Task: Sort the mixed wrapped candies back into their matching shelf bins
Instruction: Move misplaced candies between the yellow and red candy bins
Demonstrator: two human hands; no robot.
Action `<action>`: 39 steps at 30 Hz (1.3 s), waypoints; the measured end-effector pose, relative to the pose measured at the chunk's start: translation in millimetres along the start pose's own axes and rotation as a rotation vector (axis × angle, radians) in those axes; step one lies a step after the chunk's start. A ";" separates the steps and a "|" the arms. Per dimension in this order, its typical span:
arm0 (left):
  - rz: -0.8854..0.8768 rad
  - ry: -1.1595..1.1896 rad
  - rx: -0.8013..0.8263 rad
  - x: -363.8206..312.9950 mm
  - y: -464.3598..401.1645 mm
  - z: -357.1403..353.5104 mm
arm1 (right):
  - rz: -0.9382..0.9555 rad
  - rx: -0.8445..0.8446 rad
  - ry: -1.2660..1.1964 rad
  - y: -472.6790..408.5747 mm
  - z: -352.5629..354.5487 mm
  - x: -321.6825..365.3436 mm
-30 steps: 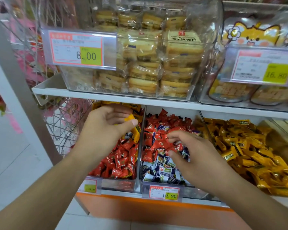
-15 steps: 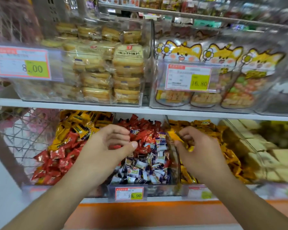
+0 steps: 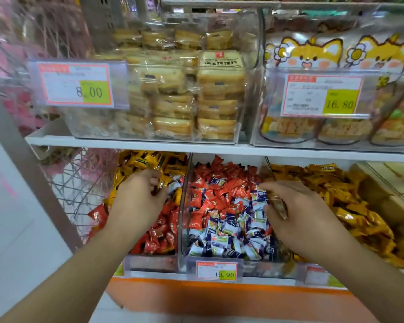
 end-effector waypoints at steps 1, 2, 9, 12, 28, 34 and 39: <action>-0.001 -0.040 0.016 1.7 -2.5 -4.7 | 0.008 0.002 0.007 0.1 -1.6 1.0; 0.010 -0.068 0.036 4.1 -5.0 -9.2 | 0.010 -0.002 0.009 -0.1 -2.1 1.4; 0.054 0.017 0.010 2.9 -9.5 -1.7 | 0.017 -0.028 0.024 -2.1 -3.2 4.1; -0.009 0.090 -0.054 -14.7 -3.7 18.0 | 0.015 -0.061 0.014 -4.6 1.7 10.5; -0.163 0.355 0.445 -124.4 80.7 -45.5 | 0.218 -0.013 -0.180 32.8 23.9 45.6; -0.161 0.337 0.367 -123.8 84.5 -37.3 | 0.006 -0.177 -0.091 21.1 50.9 -22.9; -0.184 0.165 0.309 -112.1 77.9 -15.0 | -0.284 -0.115 0.068 3.7 51.5 -92.2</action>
Point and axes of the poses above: each hand's wrist, its own y-axis away from the middle knuckle, its own z-axis out of the back of the hand, x = y × z, the point moved 10 cm from there along -y, towards the middle knuckle, and after that the axes turned 7 degrees about y, right-handed, at the moved point
